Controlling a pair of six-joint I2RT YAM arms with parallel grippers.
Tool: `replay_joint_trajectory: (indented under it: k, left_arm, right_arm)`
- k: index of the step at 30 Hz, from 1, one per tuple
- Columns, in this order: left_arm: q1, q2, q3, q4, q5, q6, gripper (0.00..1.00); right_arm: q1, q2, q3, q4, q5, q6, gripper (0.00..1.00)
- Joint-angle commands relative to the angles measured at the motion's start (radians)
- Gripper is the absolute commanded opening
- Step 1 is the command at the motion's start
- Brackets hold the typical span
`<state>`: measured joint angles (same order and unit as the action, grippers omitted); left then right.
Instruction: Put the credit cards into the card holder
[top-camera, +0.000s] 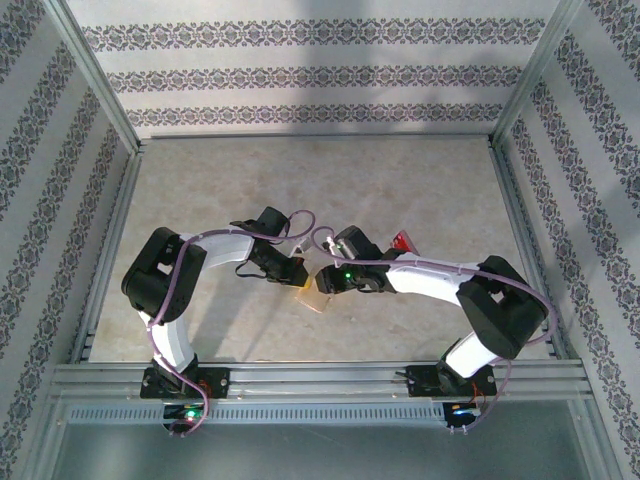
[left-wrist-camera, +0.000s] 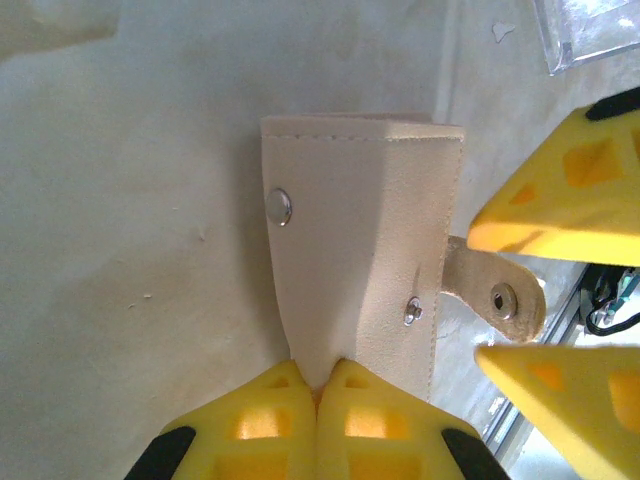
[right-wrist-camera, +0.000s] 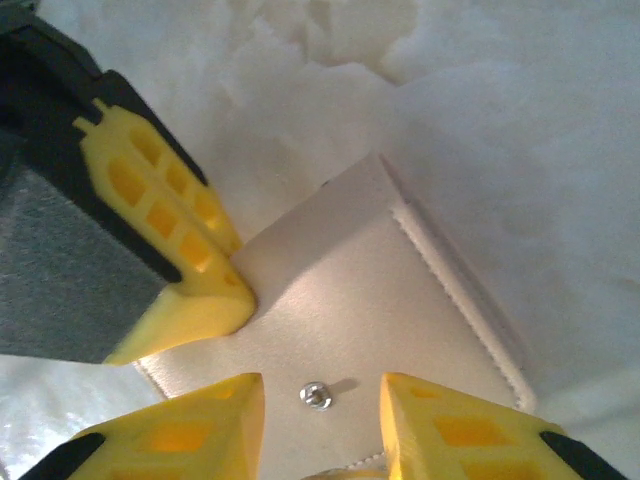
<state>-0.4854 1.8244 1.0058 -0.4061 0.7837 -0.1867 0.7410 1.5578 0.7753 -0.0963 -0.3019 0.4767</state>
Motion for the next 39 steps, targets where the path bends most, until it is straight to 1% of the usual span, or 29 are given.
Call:
replay_joint_trajectory:
  k: [1, 4, 8, 17, 20, 25, 27, 30, 34, 39]
  left_arm:
    - [-0.024, 0.024, 0.002, -0.049, -0.052, 0.022, 0.0]
    - [-0.024, 0.023, 0.002, -0.049, -0.052, 0.022, 0.0]
    - [-0.024, 0.028, 0.005, -0.051, -0.05, 0.021, 0.0]
    - [-0.024, 0.032, 0.007, -0.052, -0.05, 0.021, 0.0]
    - [-0.024, 0.031, 0.007, -0.053, -0.052, 0.023, 0.0]
    - [-0.024, 0.03, 0.004, -0.053, -0.054, 0.025, 0.0]
    - [-0.024, 0.032, 0.004, -0.053, -0.054, 0.026, 0.0]
    - [-0.024, 0.036, 0.005, -0.053, -0.052, 0.025, 0.0]
    - [-0.024, 0.039, 0.008, -0.053, -0.051, 0.024, 0.0]
    - [-0.025, 0.041, 0.011, -0.054, -0.053, 0.024, 0.0]
  right_arm:
    - [-0.023, -0.071, -0.037, 0.064, -0.076, 0.022, 0.4]
    - [-0.054, -0.123, -0.066, 0.078, -0.079, 0.031, 0.42]
    - [-0.086, -0.13, -0.086, 0.076, -0.102, 0.019, 0.41]
    - [-0.087, -0.044, -0.08, 0.082, -0.139, -0.024, 0.32]
    - [-0.085, -0.043, -0.083, 0.09, -0.144, -0.021, 0.29]
    - [-0.103, -0.167, -0.125, 0.078, -0.112, -0.019, 0.33]
    - [-0.116, -0.217, -0.146, 0.065, -0.106, -0.025, 0.34]
    - [-0.129, -0.25, -0.18, 0.053, -0.115, -0.031, 0.34]
    - [-0.121, -0.224, -0.208, 0.085, -0.144, -0.024, 0.32]
    - [-0.104, -0.163, -0.188, 0.111, -0.147, -0.027, 0.29]
